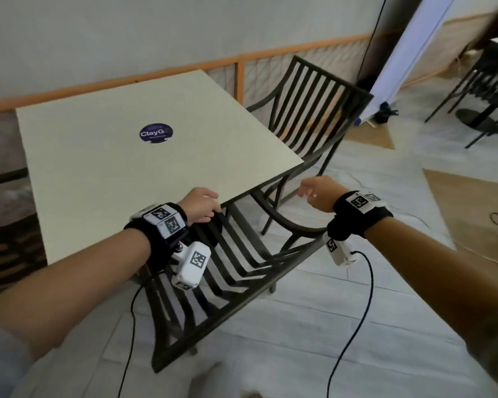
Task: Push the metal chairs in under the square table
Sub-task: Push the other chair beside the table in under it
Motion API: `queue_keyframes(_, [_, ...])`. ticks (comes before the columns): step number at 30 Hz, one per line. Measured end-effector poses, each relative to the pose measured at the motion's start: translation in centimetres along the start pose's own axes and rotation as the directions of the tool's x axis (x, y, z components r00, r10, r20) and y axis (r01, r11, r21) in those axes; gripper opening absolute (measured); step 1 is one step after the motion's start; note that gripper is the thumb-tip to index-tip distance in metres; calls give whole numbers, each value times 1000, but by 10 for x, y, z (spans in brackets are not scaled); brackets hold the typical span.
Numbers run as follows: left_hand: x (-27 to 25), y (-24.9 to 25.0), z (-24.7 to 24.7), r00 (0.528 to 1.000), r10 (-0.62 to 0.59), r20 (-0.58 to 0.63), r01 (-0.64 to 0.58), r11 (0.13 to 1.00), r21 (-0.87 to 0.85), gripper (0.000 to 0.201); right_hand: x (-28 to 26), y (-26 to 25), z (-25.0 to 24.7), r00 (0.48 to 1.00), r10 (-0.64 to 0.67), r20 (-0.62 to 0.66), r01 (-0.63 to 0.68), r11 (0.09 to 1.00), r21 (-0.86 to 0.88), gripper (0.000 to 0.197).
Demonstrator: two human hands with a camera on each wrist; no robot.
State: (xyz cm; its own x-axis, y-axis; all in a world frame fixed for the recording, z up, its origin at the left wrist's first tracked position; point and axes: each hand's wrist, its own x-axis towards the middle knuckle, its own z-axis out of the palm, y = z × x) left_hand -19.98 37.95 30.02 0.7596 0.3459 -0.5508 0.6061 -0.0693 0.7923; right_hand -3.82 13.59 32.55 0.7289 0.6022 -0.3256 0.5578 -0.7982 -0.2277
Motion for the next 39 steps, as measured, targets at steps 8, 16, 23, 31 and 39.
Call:
queue_keyframes(8, [81, 122, 102, 993, -13, 114, 30, 989, -145, 6, 68, 146, -72, 997, 27, 67, -23, 998, -66, 38])
queue_keyframes(16, [217, 226, 197, 986, 26, 165, -6, 993, -119, 9, 182, 262, -142, 996, -17, 88, 28, 992, -124, 38])
queue_keyframes(23, [326, 244, 263, 993, -92, 80, 96, 994, -48, 24, 296, 320, -139, 981, -33, 193, 70, 979, -189, 35])
queue_keyframes(31, [428, 222, 331, 972, -192, -138, 218, 952, 213, 39, 428, 382, -84, 962, -126, 243, 195, 940, -280, 36])
queue_keyframes(39, [541, 202, 361, 948, -196, -250, 285, 873, 395, 55, 537, 420, -15, 916, -304, 263, 388, 839, -382, 48])
